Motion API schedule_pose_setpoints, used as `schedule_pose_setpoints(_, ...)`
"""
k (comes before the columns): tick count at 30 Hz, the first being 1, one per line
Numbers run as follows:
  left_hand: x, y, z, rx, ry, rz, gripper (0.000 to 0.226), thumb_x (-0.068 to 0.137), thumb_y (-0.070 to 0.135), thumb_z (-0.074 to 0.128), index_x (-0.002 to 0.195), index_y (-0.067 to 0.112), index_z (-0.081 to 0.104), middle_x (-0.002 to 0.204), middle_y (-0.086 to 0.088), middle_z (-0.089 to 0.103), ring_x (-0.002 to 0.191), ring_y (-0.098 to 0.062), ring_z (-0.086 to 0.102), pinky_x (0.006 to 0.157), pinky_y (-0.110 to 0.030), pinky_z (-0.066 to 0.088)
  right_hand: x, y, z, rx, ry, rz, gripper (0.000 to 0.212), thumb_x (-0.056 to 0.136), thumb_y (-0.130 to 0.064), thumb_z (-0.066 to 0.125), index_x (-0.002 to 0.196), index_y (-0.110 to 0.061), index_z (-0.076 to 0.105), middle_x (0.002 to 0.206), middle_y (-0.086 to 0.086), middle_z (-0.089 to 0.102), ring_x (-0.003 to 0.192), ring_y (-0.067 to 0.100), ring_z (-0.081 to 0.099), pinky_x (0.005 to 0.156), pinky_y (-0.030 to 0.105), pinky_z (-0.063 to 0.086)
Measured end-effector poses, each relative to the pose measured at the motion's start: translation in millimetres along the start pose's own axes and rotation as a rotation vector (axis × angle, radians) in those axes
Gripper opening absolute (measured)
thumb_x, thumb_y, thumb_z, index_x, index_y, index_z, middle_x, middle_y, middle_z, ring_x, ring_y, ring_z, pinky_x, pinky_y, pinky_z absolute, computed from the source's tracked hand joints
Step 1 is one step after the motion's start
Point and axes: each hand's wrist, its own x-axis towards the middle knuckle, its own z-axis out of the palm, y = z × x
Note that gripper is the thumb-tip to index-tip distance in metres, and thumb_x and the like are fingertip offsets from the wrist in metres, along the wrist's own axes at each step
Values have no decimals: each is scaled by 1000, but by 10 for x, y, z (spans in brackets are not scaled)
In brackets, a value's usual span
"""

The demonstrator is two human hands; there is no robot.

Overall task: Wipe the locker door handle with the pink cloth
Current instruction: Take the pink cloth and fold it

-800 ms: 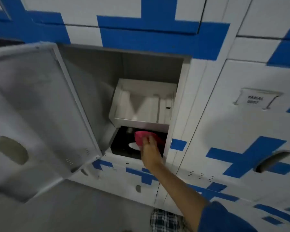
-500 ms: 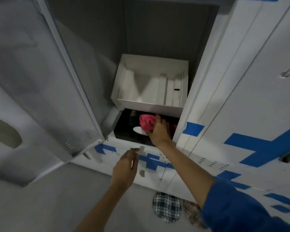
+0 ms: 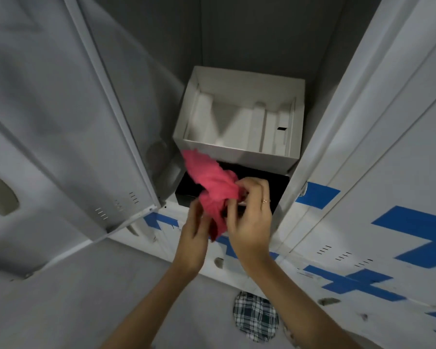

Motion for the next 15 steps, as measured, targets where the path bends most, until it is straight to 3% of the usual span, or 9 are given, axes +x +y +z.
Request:
schedule_pose_setpoints(2, -75, 131, 41, -205, 40, -17, 35, 105, 34, 27, 133, 24, 45, 116, 4, 64, 99, 1, 65, 78, -14, 53, -100, -63, -99, 66, 62, 5, 24, 86, 1, 53, 106, -11, 50, 105, 9, 50, 92, 12, 53, 79, 17, 48)
schedule_pose_setpoints(4, -132, 215, 77, -227, 104, -28, 29, 104, 26, 30, 117, 16, 55, 103, -1, 64, 84, 3, 65, 69, -11, 53, -160, -79, -182, 108, 71, 16, 27, 84, 4, 56, 107, -11, 50, 106, 8, 51, 95, 10, 52, 77, 21, 50)
schedule_pose_setpoints(7, -152, 221, 137, -149, 95, 22, 22, 102, 21, 40, 89, 21, 58, 86, -7, 57, 80, -12, 58, 76, -26, 54, -215, -5, -302, 132, 13, 5, 32, 85, 4, 61, 113, -10, 53, 106, 10, 57, 96, 10, 54, 75, 23, 53)
schedule_pose_setpoints(9, -152, 167, 154, -99, 68, 70, 25, 102, 17, 42, 83, 31, 53, 80, 4, 53, 74, -6, 53, 74, -21, 50, -264, 121, -394, 102, -73, 1, 30, 89, -2, 59, 119, -7, 58, 107, 9, 59, 93, 13, 58, 75, 26, 54)
schedule_pose_setpoints(12, -172, 62, 174, -21, 55, 160, 22, 100, 16, 46, 93, 36, 54, 82, 7, 58, 73, 0, 57, 70, -14, 51, -394, 326, -506, 32, -215, -5, 33, 93, -21, 53, 123, -9, 59, 108, 5, 60, 92, 15, 60, 75, 34, 55)
schedule_pose_setpoints(15, -221, -43, 265, 4, 17, 211, 17, 99, 12, 50, 106, 24, 59, 91, -2, 67, 78, -3, 65, 72, -15, 53, -558, 414, -649, 99, -297, 62, 43, 93, -33, 47, 131, -15, 51, 117, 1, 57, 102, 11, 58, 80, 33, 56)
